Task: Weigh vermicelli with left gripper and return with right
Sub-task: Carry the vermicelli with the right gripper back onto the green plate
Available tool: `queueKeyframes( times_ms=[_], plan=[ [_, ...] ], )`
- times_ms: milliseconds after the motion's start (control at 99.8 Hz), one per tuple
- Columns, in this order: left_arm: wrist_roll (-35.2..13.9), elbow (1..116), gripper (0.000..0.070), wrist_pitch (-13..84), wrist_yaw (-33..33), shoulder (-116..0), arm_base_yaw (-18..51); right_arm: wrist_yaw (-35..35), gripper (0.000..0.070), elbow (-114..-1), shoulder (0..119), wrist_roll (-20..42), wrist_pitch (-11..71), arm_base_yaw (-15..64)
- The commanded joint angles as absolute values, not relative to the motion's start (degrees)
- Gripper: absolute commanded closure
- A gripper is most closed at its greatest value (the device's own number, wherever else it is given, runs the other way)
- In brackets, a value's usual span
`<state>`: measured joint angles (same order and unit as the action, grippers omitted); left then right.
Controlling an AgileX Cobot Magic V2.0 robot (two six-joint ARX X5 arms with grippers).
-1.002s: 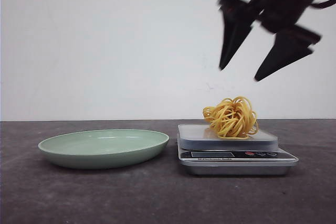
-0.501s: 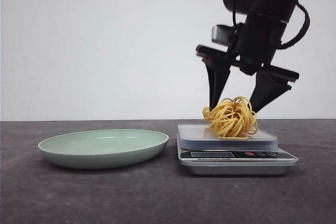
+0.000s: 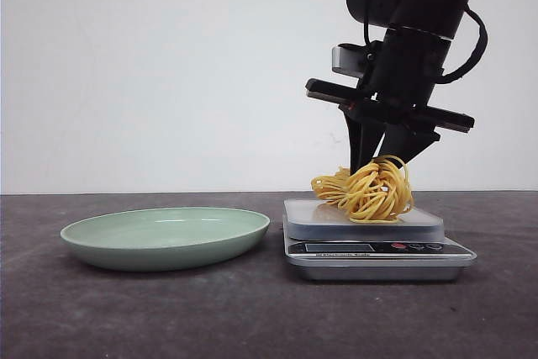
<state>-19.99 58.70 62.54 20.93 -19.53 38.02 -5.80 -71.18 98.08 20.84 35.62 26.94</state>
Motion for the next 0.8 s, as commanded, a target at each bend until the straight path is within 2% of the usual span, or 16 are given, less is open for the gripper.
queueKeyframes(
  times_ms=[0,100,210,331,461,601,791],
  plan=[
    [-19.1,59.2,0.0313,61.8,21.1,-19.6,38.4,-5.3,0.0700,-72.9,96.6,20.6,35.1,27.3],
    [-19.1,59.2,0.0313,61.8,21.0,-19.6,38.4,-7.0,0.0700,-73.9,93.3,20.1,33.8,28.4],
    [-19.1,59.2,0.0313,61.8,20.9,-19.6,38.4,-13.6,0.0700,-76.5,90.8,19.9,32.1,30.0],
    [-19.1,59.2,0.0313,61.8,20.9,-19.6,38.4,-17.7,0.0700,-81.4,90.5,20.1,32.1,33.3],
    [-19.2,59.2,0.0313,61.8,20.9,-19.6,38.4,-17.3,0.0700,-84.0,90.6,21.5,27.2,37.7],
    [-20.3,59.2,0.0313,61.8,20.9,-19.6,38.4,-13.7,0.0700,-84.0,91.4,24.8,20.4,41.0],
    [-20.5,59.2,0.0314,61.7,20.7,-19.6,38.4,-12.8,0.0700,-84.0,96.1,28.4,17.5,42.5]
  ],
)
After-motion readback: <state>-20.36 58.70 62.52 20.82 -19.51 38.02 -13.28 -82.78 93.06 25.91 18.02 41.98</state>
